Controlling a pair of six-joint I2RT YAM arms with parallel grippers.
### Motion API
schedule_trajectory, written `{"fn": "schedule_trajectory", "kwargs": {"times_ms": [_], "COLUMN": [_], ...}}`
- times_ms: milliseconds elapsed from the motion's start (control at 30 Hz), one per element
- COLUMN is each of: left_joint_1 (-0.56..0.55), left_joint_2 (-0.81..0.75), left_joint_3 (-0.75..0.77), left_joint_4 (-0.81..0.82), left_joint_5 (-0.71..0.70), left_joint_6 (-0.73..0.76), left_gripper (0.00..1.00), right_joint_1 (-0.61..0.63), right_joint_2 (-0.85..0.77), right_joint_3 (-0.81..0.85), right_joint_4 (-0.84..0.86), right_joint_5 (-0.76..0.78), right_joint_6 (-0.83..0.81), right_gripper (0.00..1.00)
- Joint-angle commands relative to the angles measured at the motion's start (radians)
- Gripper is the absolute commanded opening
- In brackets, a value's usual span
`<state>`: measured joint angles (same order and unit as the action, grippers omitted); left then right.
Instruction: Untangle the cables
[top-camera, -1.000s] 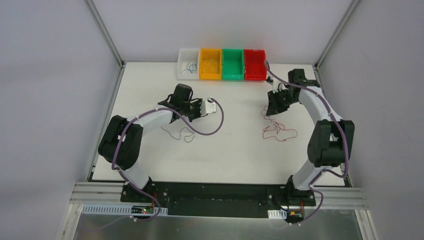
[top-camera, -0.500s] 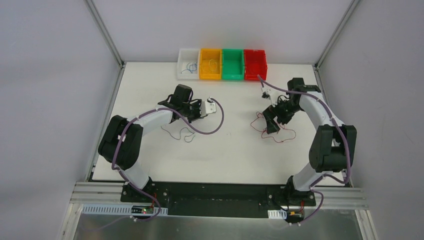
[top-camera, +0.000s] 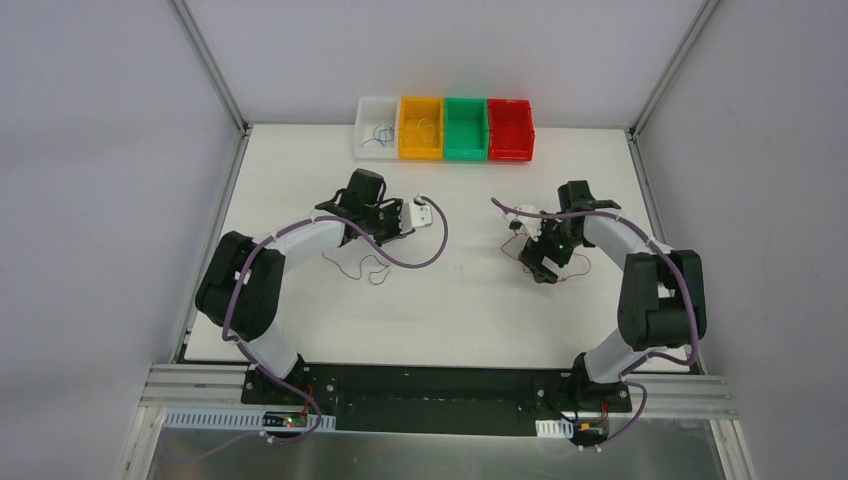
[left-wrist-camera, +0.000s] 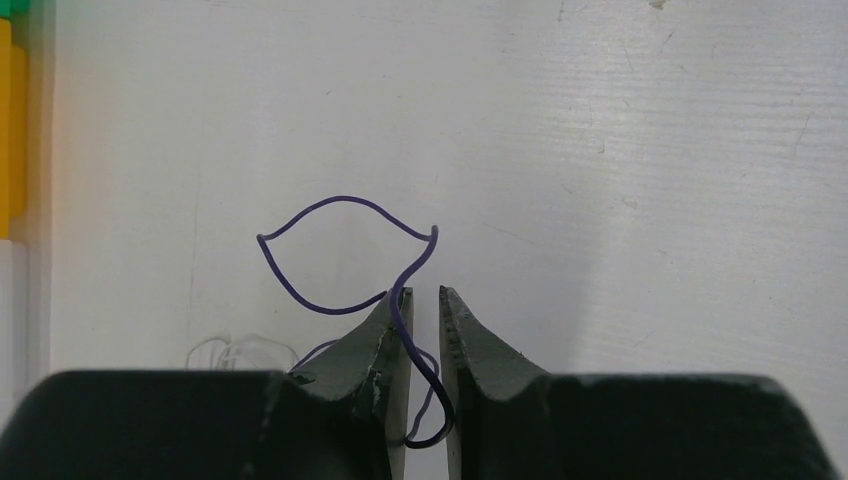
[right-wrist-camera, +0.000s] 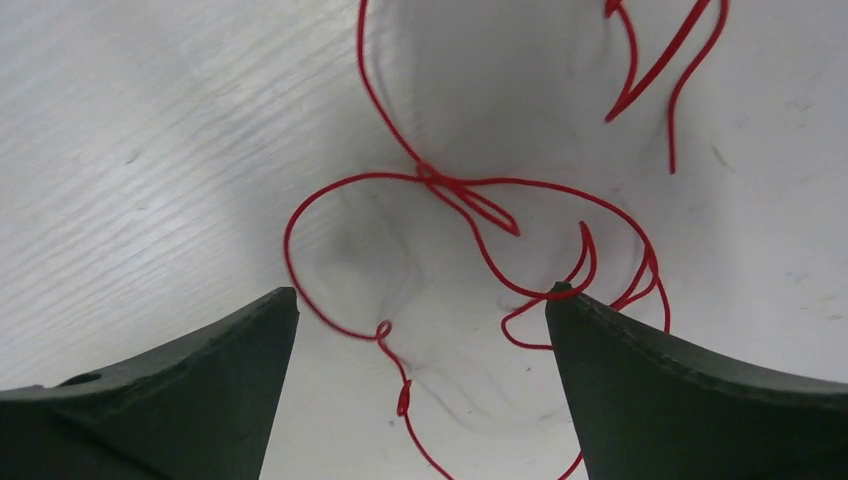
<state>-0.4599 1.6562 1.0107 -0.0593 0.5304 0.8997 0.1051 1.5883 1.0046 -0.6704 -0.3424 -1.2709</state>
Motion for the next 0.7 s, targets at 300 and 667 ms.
{"fn": "schedule_trajectory", "kwargs": {"times_ms": [300, 667], "left_joint_1": [-0.019, -0.021], "left_joint_2": [-0.06, -0.071], "left_joint_3": [-0.001, -0.007], "left_joint_4": [-0.015, -0.015], "left_joint_5": [-0.037, -0.046], "left_joint_6": [-0.019, -0.034], "left_gripper": [0.17, 0.16], "right_joint_1": [0.024, 0.015], "right_joint_2": [0.209, 0.104], "right_joint_3": [0.167, 0.241], "right_joint_4": [0.161, 0.076], "right_joint_5": [0.106, 0.085], "right_joint_6": [0.105, 0.324], "right_gripper": [0.62, 0.79]}}
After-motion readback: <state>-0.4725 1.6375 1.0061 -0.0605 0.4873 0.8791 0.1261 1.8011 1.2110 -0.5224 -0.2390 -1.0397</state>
